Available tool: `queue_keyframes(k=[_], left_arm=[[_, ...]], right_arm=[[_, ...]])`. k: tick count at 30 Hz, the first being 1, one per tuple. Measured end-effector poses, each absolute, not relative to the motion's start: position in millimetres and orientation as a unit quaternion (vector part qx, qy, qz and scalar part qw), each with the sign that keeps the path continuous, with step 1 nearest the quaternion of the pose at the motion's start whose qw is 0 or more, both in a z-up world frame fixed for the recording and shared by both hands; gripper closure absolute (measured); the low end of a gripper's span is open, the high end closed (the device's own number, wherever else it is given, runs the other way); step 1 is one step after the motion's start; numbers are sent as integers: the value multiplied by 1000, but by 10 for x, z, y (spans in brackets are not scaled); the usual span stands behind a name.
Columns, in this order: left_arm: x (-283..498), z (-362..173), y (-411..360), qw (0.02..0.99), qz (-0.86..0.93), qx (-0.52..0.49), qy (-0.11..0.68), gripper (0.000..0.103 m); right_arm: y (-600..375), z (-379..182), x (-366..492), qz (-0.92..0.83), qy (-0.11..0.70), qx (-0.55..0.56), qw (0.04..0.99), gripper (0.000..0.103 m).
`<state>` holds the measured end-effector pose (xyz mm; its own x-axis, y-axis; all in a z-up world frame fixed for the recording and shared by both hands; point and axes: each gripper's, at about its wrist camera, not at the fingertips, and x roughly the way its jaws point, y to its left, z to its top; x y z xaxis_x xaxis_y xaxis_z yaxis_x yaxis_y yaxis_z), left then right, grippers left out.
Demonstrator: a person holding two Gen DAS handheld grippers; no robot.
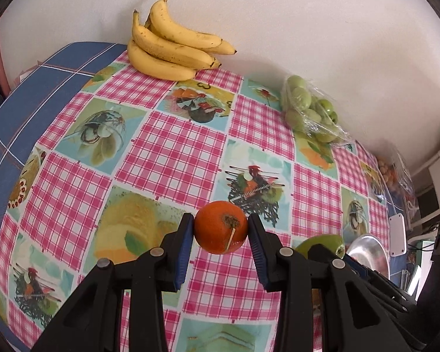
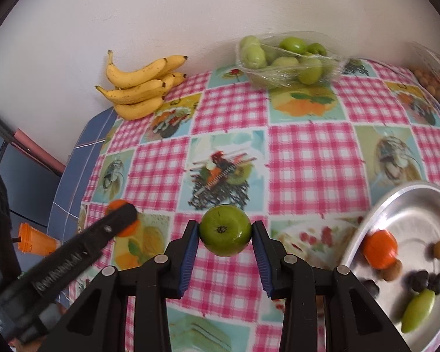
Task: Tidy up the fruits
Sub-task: 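Carry the orange and green pear over the steel bowl with both tools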
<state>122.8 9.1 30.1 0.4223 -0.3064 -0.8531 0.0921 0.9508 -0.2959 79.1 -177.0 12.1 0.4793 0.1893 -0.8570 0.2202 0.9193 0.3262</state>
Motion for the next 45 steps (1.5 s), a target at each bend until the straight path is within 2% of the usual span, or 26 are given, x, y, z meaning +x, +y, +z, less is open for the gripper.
queue_keyframes(k=[19, 45], left_arm=[[816, 362, -193, 838, -148, -66, 521, 64], [319, 238, -1464, 796, -267, 19, 543, 64]], right_arm=[[-2083, 265, 119, -32, 487, 234, 841, 63], [-3368, 91, -428, -154, 467, 326, 808, 63]])
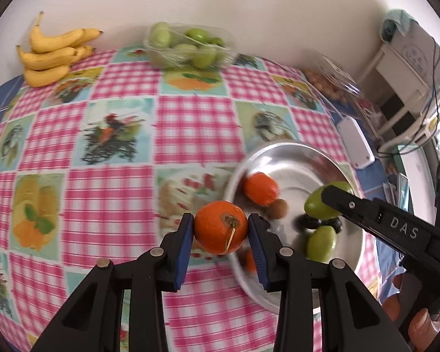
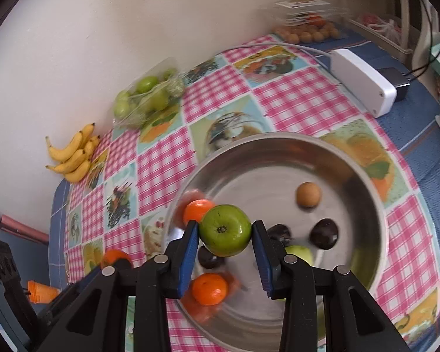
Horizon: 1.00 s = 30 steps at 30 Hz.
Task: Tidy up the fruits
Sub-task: 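Carry the orange and green pear over the steel bowl with both tools, then open both tools to drop the orange and pear into the bowl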
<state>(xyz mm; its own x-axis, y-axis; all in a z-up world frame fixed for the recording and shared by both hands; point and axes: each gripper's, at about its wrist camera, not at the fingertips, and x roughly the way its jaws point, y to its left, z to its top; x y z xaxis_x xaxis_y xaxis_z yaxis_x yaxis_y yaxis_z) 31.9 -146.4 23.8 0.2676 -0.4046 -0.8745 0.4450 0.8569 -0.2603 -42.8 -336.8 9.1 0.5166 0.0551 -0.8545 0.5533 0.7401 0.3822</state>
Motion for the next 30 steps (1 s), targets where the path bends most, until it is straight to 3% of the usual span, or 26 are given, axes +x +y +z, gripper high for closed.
queue_keyframes(k=[30], left_arm=[[217, -46, -1832, 768, -289, 64, 568, 64]], right_arm=[[-3358, -144, -348, -151, 516, 311, 784, 63]])
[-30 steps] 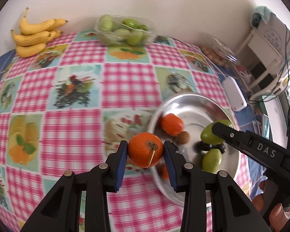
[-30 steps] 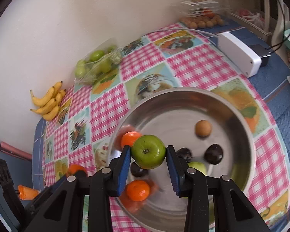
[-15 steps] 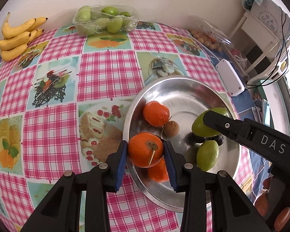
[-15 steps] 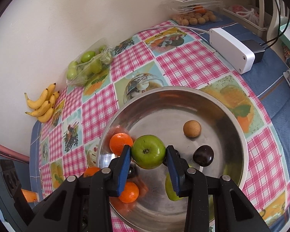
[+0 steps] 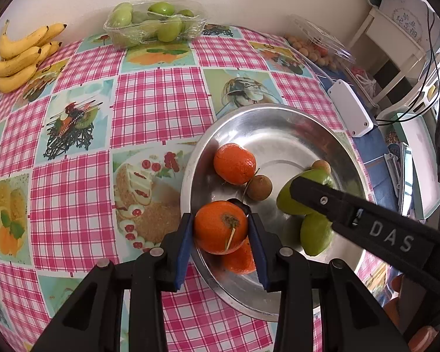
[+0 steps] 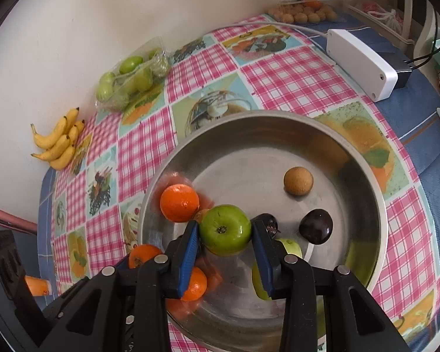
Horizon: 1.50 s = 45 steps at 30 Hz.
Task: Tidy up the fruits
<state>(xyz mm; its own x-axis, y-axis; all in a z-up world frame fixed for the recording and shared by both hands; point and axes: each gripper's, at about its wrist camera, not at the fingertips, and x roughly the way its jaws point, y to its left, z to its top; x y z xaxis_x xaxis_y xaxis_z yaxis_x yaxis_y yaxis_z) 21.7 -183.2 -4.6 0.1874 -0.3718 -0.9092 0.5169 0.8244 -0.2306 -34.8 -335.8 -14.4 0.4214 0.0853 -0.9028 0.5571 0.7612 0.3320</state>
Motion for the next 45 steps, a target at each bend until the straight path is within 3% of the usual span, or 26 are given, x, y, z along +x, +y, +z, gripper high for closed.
queue_keyframes(k=[19, 21, 25, 27, 31, 33, 37, 45], left_arm=[[338, 86, -1624, 778, -276, 21, 564, 64], [413, 96, -1515, 781, -262, 2, 567, 55], [574, 64, -1257, 786, -214, -20, 579, 51], [660, 23, -1106, 789, -181, -25, 587, 36], [791, -60, -832, 789, -138, -46, 597, 33], [835, -85, -758, 793, -122, -47, 595, 23], [871, -109, -651, 803, -97, -30, 587, 19], [891, -201, -655, 807, -89, 5, 584, 15]], right_arm=[[-3327, 6, -334, -141, 496, 303, 802, 63], [-3322, 5, -330, -141, 497, 301, 802, 63], [-3291, 6, -307, -139, 501, 293, 802, 62], [-3251, 6, -278, -138, 507, 280, 803, 61], [-3167, -12, -232, -135, 517, 258, 805, 43], [-3141, -15, -219, -136, 519, 250, 806, 39], [-3093, -38, -192, -138, 525, 234, 806, 26], [-3037, -76, -158, -141, 532, 218, 806, 14]])
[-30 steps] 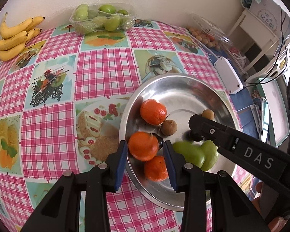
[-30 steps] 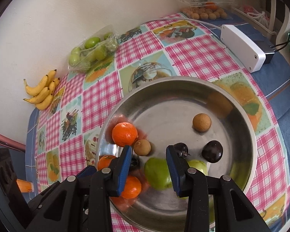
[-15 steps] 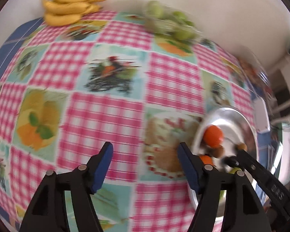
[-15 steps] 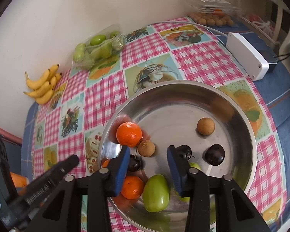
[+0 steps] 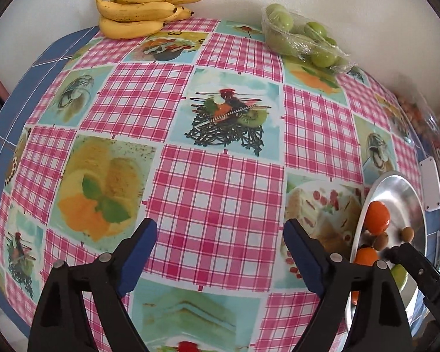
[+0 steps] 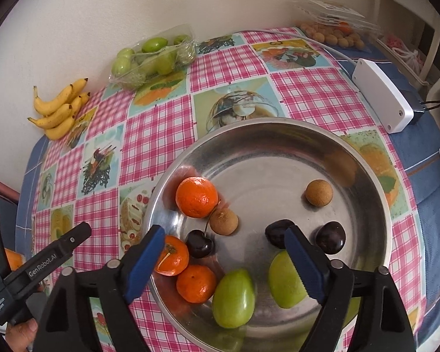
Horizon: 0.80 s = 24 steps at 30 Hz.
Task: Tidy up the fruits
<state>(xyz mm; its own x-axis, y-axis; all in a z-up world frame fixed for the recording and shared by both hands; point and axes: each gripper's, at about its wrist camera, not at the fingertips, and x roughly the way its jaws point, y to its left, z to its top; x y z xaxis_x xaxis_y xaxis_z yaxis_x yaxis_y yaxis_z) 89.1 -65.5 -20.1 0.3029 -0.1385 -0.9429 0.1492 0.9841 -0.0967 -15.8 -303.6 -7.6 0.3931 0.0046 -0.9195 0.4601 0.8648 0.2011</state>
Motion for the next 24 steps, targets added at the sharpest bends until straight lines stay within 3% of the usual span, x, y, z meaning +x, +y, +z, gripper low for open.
queue_keyframes(k=[7, 24], left_arm=[[899, -220, -651, 807, -85, 13, 584, 14], [783, -58, -657, 837, -68, 23, 543, 13]], right_arm=[[-2972, -92, -122, -135, 536, 203, 808, 0], [-2940, -39, -161, -138, 526, 205, 813, 0]])
